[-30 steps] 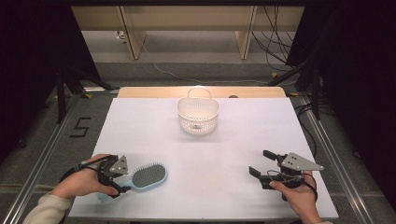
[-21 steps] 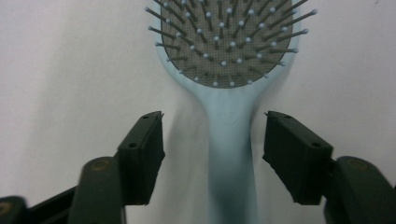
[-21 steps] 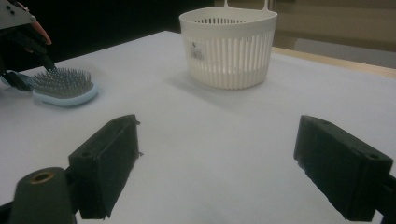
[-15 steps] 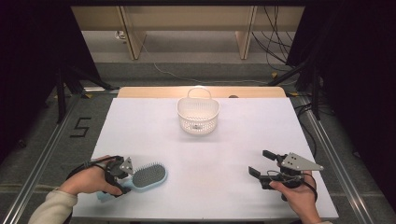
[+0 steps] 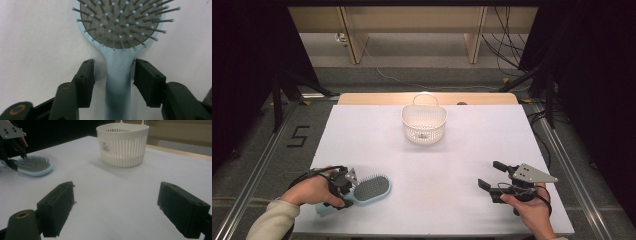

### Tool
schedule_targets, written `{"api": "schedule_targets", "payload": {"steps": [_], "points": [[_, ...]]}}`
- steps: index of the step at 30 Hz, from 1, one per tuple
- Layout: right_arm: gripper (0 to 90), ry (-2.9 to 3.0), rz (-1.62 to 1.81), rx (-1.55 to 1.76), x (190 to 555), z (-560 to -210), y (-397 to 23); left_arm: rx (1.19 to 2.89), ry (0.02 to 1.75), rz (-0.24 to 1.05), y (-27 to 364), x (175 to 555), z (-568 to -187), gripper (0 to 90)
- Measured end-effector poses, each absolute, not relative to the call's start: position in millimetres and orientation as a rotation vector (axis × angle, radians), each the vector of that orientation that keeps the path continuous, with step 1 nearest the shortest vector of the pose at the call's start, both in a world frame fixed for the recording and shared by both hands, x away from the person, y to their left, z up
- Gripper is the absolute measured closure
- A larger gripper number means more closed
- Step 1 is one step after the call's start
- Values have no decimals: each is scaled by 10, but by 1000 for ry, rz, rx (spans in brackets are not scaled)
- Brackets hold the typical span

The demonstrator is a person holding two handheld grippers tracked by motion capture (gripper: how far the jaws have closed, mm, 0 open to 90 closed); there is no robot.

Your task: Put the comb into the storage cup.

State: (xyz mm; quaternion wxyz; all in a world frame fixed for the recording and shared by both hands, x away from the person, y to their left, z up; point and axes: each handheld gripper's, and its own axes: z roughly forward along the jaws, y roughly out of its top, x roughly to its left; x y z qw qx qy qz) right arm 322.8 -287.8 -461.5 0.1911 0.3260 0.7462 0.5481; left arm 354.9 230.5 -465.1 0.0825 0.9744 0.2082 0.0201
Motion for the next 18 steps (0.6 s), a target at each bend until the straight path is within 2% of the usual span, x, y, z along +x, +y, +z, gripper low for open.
{"api": "schedule_targets", "payload": {"steps": [9, 15, 18], "points": [[148, 2093, 1542, 917, 3228, -4616, -2879, 2962, 640, 39, 2226, 3591, -4642, 555], [149, 2094, 1539, 917, 3226, -4615, -2879, 2971, 629, 28, 2204, 3592, -4633, 672], [149, 2093, 1539, 919, 3226, -4614, -2881, 2975, 617, 45, 2198, 3577, -4633, 680]]}}
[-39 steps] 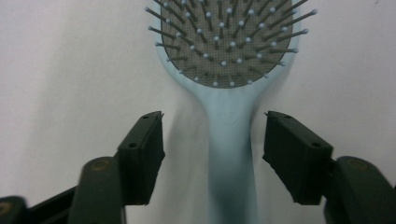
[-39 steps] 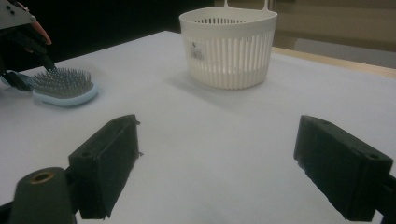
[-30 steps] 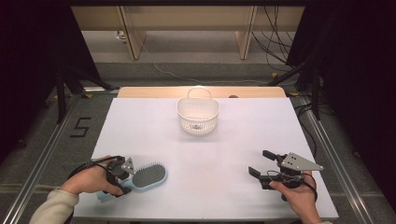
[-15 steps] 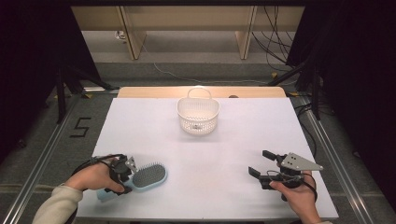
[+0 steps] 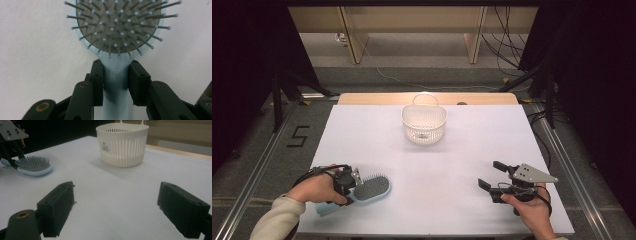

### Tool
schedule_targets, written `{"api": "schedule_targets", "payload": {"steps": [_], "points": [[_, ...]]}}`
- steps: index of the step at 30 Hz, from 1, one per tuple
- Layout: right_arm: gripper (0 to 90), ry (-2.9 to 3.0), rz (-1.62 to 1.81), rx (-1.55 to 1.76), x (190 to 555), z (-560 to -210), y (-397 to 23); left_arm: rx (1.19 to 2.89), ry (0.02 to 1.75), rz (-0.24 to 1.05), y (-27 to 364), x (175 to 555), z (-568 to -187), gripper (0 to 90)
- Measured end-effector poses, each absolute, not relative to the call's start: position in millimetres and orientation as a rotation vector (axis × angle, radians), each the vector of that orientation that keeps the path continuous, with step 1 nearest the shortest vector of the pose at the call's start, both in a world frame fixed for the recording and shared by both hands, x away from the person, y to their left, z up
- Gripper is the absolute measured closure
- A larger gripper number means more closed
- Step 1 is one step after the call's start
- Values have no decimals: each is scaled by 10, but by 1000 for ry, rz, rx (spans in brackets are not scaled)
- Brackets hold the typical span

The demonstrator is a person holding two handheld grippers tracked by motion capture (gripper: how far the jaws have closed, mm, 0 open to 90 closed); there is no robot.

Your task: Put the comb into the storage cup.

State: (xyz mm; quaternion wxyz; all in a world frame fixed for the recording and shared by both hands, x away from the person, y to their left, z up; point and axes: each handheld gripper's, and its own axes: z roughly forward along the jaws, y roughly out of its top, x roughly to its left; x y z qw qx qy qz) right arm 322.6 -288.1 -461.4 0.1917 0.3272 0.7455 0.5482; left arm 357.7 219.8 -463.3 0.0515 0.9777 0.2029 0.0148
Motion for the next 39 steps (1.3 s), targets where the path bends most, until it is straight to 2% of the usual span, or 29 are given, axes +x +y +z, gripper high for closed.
{"api": "schedule_targets", "payload": {"steps": [28, 39], "points": [[149, 2092, 1540, 917, 3229, -4616, -2884, 2938, 561, 80, 2249, 3542, -4628, 695], [149, 2090, 1541, 914, 3227, -4613, -2884, 2880, 550, 139, 2267, 3524, -4538, 696]]}}
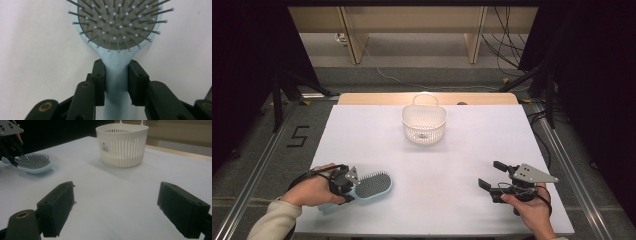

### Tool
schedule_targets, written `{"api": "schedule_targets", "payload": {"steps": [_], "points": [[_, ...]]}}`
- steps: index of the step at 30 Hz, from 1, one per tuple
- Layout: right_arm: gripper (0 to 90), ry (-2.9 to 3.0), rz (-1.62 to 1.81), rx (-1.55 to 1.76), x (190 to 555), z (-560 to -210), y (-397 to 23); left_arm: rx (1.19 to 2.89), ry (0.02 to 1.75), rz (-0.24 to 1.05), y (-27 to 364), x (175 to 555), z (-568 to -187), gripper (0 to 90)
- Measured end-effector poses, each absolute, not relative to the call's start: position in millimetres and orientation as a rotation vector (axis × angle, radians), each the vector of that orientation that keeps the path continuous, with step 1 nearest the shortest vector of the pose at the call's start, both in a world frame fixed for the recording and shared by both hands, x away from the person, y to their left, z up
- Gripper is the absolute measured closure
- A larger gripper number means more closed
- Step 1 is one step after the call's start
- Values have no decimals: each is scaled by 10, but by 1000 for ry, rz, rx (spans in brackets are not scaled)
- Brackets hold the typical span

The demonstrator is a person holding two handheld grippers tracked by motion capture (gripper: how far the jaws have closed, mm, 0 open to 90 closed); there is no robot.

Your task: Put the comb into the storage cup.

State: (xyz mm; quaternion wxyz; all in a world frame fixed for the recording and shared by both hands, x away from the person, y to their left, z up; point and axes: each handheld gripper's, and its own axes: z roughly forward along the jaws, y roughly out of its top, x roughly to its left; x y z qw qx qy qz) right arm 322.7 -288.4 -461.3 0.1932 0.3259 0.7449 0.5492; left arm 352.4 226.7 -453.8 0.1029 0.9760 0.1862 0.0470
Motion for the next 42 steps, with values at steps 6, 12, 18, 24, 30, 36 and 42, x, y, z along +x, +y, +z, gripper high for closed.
{"api": "schedule_targets", "payload": {"steps": [6, 12, 18, 24, 30, 36, 42], "points": [[148, 2089, 1540, 914, 3225, -4611, -2884, 2820, 567, 178, 2264, 3521, -4497, 696], [148, 2089, 1541, 913, 3226, -4612, -2888, 2745, 574, 214, 2258, 3507, -4460, 696], [148, 2088, 1544, 908, 3226, -4612, -2888, 2681, 585, 229, 2246, 3498, -4446, 696], [148, 2087, 1544, 910, 3226, -4613, -2886, 2664, 589, 258, 2248, 3497, -4418, 696], [148, 2088, 1545, 908, 3225, -4611, -2889, 2592, 615, 289, 2225, 3497, -4421, 696], [149, 2085, 1545, 911, 3223, -4608, -2892, 2572, 625, 284, 2201, 3498, -4449, 696], [148, 2087, 1545, 909, 3222, -4608, -2891, 2556, 627, 294, 2204, 3501, -4459, 696]]}}
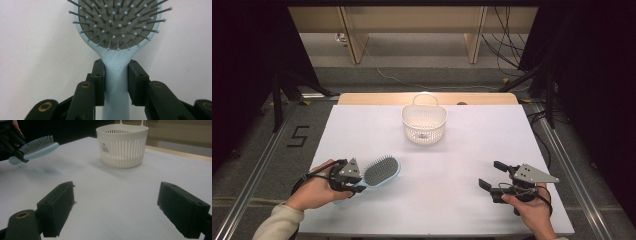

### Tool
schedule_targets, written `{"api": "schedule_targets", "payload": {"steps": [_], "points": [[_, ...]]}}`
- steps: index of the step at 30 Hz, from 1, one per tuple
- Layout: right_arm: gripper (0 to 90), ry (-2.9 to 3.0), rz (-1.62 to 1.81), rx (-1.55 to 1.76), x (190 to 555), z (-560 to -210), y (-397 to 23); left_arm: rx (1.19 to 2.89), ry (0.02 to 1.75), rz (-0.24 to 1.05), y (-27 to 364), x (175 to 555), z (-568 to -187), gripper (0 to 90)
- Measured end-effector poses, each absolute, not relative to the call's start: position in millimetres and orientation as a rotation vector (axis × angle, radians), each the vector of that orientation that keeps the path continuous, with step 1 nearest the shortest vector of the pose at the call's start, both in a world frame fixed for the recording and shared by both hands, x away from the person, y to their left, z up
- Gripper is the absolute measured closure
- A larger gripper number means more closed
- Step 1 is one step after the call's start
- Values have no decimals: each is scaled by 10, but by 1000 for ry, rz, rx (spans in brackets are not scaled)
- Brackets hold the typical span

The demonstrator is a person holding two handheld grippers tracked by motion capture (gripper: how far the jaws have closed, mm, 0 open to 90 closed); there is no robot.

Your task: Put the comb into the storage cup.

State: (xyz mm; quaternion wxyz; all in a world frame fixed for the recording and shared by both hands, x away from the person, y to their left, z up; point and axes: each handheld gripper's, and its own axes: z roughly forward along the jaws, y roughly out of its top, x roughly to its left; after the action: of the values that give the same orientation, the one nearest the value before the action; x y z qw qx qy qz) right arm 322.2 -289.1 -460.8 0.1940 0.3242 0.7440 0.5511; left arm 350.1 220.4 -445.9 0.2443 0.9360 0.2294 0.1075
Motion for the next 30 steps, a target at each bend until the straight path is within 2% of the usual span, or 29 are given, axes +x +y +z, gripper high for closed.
{"api": "schedule_targets", "payload": {"steps": [30], "points": [[149, 2085, 1545, 911, 3221, -4609, -2893, 2388, 688, 414, 2240, 3520, -4380, 696]]}}
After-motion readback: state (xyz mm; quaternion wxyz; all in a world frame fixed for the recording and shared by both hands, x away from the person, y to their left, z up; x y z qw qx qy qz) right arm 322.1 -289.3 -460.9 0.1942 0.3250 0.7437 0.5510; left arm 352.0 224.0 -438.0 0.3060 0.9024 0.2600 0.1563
